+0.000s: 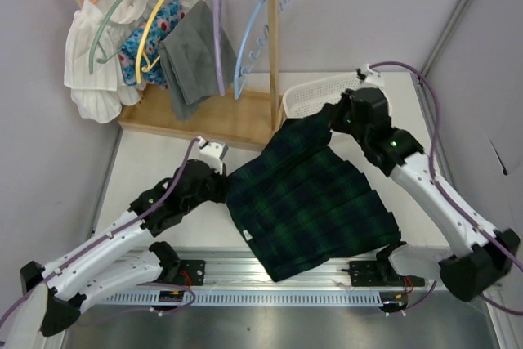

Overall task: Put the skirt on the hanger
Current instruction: Move the skirt to the center of the board

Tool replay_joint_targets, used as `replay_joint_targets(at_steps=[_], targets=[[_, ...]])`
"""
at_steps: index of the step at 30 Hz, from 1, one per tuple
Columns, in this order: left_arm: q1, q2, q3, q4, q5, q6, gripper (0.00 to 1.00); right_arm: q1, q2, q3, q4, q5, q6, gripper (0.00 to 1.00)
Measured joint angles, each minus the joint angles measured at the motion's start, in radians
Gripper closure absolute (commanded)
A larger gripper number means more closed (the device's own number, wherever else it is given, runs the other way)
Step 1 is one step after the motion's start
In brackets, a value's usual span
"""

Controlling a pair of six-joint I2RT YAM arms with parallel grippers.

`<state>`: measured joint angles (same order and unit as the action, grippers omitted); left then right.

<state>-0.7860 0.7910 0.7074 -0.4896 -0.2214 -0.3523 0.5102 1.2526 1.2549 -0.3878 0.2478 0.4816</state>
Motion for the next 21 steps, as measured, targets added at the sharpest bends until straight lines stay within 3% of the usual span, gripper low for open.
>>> replay_joint_targets(at_steps=[10, 21], targets=[[-0.351, 0.054, 0.000, 0.001, 0.034, -0.002, 1.00, -0.008, -0.461, -0.164, -0.334, 0.042, 0.156, 1.00], [-0.719, 0.218, -0.001, 0.054, -0.021, -0.119, 1.00, -0.008, -0.759, -0.266, -0.784, 0.089, 0.432, 1.00]])
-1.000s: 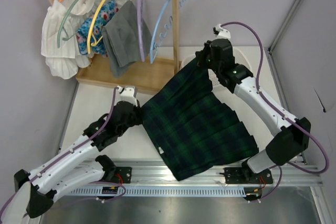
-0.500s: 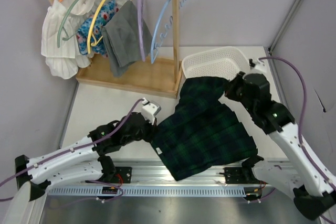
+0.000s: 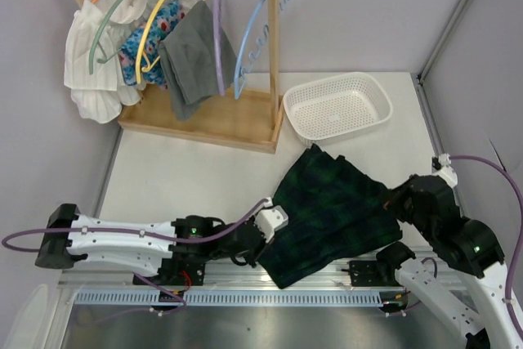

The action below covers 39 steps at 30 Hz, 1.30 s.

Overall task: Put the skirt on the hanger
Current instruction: Move the skirt to the center of the board

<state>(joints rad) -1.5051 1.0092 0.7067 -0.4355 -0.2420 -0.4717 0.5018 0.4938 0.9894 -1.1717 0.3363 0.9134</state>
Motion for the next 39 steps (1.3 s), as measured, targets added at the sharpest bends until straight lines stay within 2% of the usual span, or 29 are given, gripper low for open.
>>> replay_joint_targets(at_steps=[6, 13, 22, 25, 26, 27, 28, 29, 31, 32, 33, 35, 39], targets=[[-0.150, 0.076, 0.000, 0.037, -0.089, -0.082, 1.00, 0.000, -0.098, -0.004, -0.132, 0.007, 0.065, 1.00], [-0.253, 0.211, 0.056, 0.027, -0.206, -0.177, 1.00, -0.002, -0.134, -0.028, -0.166, 0.016, 0.078, 1.00], [-0.278, 0.378, 0.145, -0.002, -0.266, -0.249, 0.99, -0.002, -0.134, -0.035, -0.175, 0.069, 0.077, 1.00], [-0.278, 0.381, 0.148, 0.000, -0.264, -0.250, 0.89, -0.002, -0.132, -0.042, -0.179, 0.085, 0.077, 1.00], [-0.279, 0.381, 0.148, 0.002, -0.262, -0.246, 0.75, -0.002, -0.133, -0.042, -0.180, 0.092, 0.077, 0.97], [-0.279, 0.381, 0.148, 0.005, -0.260, -0.238, 0.63, -0.002, -0.132, -0.042, -0.181, 0.096, 0.077, 0.90], [-0.280, 0.380, 0.148, 0.010, -0.254, -0.233, 0.49, -0.002, -0.132, -0.042, -0.181, 0.099, 0.077, 0.79], [-0.281, 0.379, 0.148, 0.014, -0.249, -0.232, 0.28, -0.002, -0.130, -0.040, -0.183, 0.101, 0.076, 0.60], [-0.283, 0.371, 0.148, 0.020, -0.241, -0.230, 0.15, -0.002, -0.115, -0.024, -0.188, 0.104, 0.062, 0.46], [-0.285, 0.363, 0.148, 0.022, -0.240, -0.231, 0.06, -0.002, -0.098, -0.004, -0.196, 0.103, 0.050, 0.38], [-0.285, 0.350, 0.148, 0.022, -0.237, -0.227, 0.01, -0.002, -0.076, 0.021, -0.197, 0.102, 0.040, 0.23], [-0.285, 0.310, 0.146, 0.022, -0.234, -0.227, 0.00, -0.002, -0.023, 0.075, -0.201, 0.104, 0.019, 0.15], [-0.272, 0.176, 0.135, 0.024, -0.235, -0.226, 0.01, -0.002, 0.101, 0.208, -0.190, 0.115, -0.036, 0.16]])
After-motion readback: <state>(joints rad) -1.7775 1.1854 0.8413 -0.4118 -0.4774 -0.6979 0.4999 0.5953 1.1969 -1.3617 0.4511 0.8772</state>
